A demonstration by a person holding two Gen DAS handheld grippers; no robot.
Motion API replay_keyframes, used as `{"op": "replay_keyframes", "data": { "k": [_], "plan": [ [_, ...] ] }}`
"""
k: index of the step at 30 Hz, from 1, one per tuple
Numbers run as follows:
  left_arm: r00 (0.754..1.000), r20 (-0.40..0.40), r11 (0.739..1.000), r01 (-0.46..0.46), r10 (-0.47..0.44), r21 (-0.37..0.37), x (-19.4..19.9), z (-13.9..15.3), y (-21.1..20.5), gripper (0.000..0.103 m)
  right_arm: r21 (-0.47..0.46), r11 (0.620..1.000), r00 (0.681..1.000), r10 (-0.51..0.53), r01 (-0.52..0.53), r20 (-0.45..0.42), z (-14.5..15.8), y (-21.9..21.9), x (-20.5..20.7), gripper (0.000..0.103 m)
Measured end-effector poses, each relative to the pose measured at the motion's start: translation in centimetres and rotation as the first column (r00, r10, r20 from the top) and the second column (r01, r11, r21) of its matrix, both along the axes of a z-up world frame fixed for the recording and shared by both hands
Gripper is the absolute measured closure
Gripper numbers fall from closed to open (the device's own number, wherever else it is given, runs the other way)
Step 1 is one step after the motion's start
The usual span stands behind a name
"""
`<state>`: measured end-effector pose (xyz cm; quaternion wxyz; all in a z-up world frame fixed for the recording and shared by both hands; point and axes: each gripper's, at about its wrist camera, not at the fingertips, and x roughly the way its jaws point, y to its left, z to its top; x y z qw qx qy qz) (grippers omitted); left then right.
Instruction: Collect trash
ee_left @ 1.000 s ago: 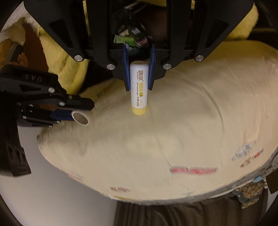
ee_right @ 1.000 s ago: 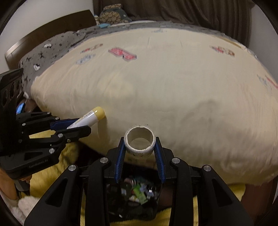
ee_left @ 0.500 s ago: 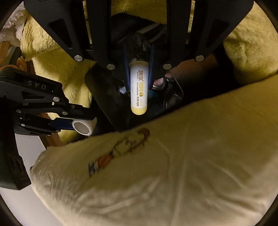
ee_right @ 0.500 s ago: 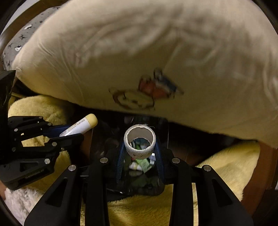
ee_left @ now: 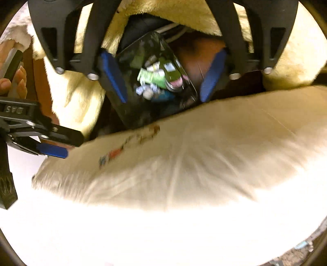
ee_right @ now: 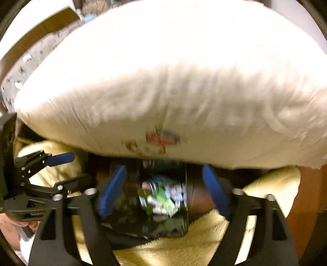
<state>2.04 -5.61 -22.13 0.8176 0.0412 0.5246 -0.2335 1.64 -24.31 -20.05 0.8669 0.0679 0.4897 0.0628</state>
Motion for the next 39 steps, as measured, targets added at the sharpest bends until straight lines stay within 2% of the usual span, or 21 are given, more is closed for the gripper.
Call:
{"op": "replay_keyframes", "data": {
  "k": [3,5,9,12,15,18,22,25,31,39],
  "plan": [
    [0.993,0.11,0.999,-0.032,0.034,-0.02,-0.4,4.1,1.0,0.014,-0.02,0.999,0.99,-0.043,0.046,0.136,4.3,-0.4,-1.0,0.003],
    [0.976,0.205,0.997,-0.065,0.071,-0.036,-0.9,7.6,1.9,0.008,-0.023,0.998,0.978,-0.058,0.064,0.2,6.6,-0.6,-1.6,0.003],
    [0.922,0.356,0.988,-0.136,0.151,-0.068,-2.0,13.3,3.0,0.008,-0.078,0.99,0.935,-0.087,0.121,0.343,11.3,0.0,-2.5,0.003],
    [0.884,0.427,0.982,-0.172,0.191,-0.084,-2.0,16.3,3.1,0.008,-0.132,0.978,0.899,-0.093,0.164,0.429,14.4,0.3,-3.3,0.003],
    [0.846,0.49,0.977,-0.188,0.212,-0.098,-2.8,18.6,3.1,0.008,-0.119,0.979,0.881,-0.094,0.167,0.464,16.7,0.4,-3.7,0.003],
    [0.818,0.524,0.972,-0.202,0.235,-0.121,-3.3,20.7,3.5,0.008,-0.089,0.982,0.864,-0.1,0.165,0.493,18.5,0.0,-4.1,0.003],
    [0.786,0.567,0.969,-0.215,0.247,-0.125,-3.8,22.3,3.6,0.008,-0.113,0.972,0.833,-0.114,0.207,0.542,20.3,0.7,-4.7,0.003],
    [0.772,0.584,0.967,-0.218,0.251,-0.128,-3.9,22.6,3.5,0.008,-0.119,0.968,0.829,-0.123,0.222,0.546,20.4,1.3,-4.6,0.003],
    [0.78,0.575,0.969,-0.214,0.246,-0.124,-4.0,22.1,2.9,0.008,-0.113,0.966,0.837,-0.139,0.232,0.529,20.2,1.4,-4.4,0.003],
    [0.773,0.58,0.965,-0.232,0.258,-0.121,-4.0,22.1,2.9,0.008,-0.127,0.968,0.845,-0.122,0.218,0.521,19.9,2.2,-4.6,0.003]
  ]
}}
